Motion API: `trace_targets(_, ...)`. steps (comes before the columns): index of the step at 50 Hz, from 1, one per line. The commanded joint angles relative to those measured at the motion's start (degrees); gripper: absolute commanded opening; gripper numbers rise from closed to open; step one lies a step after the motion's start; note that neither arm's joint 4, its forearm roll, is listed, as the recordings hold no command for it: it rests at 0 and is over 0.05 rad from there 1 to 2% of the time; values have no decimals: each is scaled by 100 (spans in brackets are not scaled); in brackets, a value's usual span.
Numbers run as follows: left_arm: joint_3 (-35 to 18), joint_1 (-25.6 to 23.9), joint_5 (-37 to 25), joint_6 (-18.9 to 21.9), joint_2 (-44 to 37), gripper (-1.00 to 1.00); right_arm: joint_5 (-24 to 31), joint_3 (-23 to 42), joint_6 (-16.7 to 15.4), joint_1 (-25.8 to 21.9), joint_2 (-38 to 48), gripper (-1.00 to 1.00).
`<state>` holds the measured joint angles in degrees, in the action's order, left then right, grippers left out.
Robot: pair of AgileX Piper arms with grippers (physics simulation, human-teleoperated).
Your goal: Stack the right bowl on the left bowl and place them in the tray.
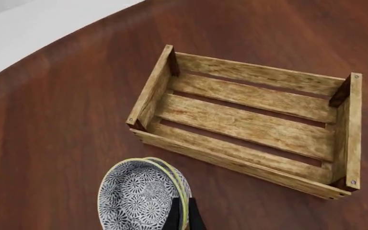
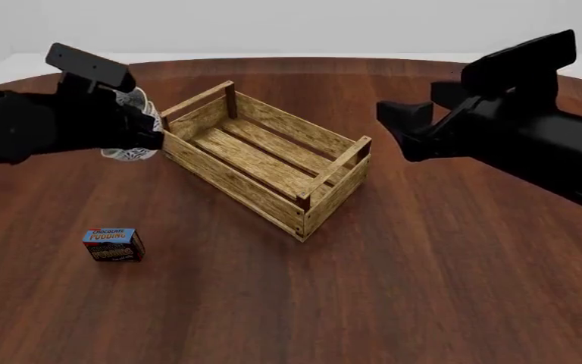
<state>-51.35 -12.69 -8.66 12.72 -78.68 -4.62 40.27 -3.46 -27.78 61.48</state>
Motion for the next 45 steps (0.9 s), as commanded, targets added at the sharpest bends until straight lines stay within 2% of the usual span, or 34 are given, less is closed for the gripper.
trace_targets(1,-333,-92,-253,139,190,-100,10,11,8,20,-3,100)
trace_targets(45,-1628,-903,-504,478,-807,-100,45,37,57,88,-15,100)
